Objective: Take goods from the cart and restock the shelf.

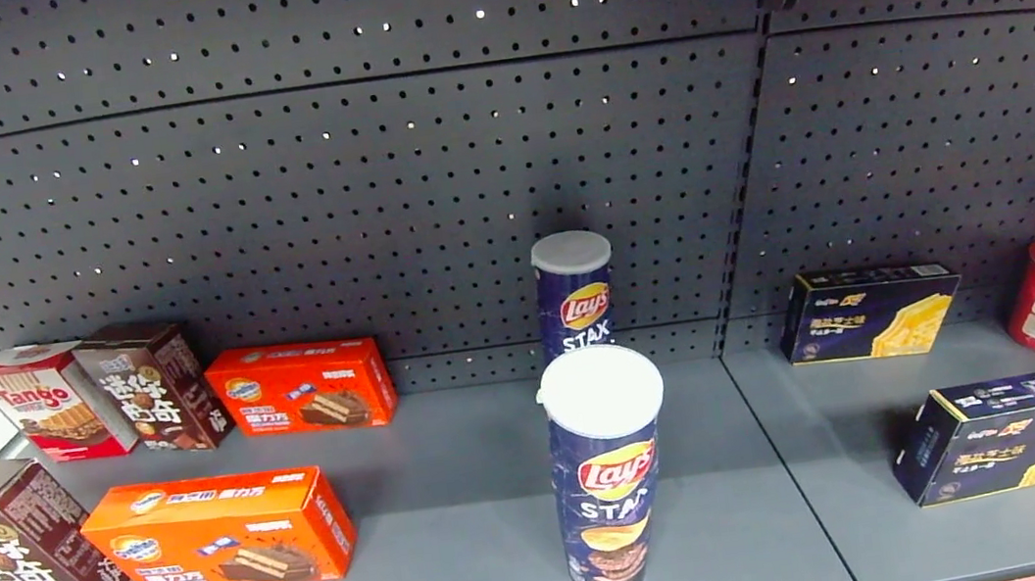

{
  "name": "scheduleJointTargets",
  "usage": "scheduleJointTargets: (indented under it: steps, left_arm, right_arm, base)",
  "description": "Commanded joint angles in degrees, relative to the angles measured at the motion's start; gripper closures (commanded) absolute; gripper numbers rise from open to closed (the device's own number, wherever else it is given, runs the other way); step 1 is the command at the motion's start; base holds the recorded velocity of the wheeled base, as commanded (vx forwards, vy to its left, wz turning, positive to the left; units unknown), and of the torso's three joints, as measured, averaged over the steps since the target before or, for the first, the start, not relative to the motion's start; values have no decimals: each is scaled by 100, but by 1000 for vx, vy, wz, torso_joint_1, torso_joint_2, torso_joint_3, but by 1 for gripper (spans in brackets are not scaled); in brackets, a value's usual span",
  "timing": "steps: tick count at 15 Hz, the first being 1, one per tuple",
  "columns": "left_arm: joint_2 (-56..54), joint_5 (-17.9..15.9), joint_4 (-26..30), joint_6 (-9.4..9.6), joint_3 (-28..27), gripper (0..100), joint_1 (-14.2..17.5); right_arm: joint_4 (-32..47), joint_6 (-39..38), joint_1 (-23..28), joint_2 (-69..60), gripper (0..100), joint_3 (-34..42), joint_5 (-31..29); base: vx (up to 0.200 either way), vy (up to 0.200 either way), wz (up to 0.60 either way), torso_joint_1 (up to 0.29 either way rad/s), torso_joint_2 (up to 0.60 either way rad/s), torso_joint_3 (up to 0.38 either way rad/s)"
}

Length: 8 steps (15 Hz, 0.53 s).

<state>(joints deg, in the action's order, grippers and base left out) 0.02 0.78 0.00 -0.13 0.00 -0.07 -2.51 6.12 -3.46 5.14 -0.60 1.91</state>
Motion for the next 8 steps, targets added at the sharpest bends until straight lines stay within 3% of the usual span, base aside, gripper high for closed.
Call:
scheduleJointTargets:
  steps: [1, 8]
  left_arm:
    - [-2, 1, 0, -4, 0, 0, 7]
    - [-2, 1, 0, -4, 0, 0, -1]
  right_arm:
    - [-4, 3, -5, 13, 0, -2, 2]
    - [-4, 3, -5, 13, 0, -2, 116]
  base:
    - [0, 0, 0, 0, 0, 0]
    - [0, 0, 0, 0, 0, 0]
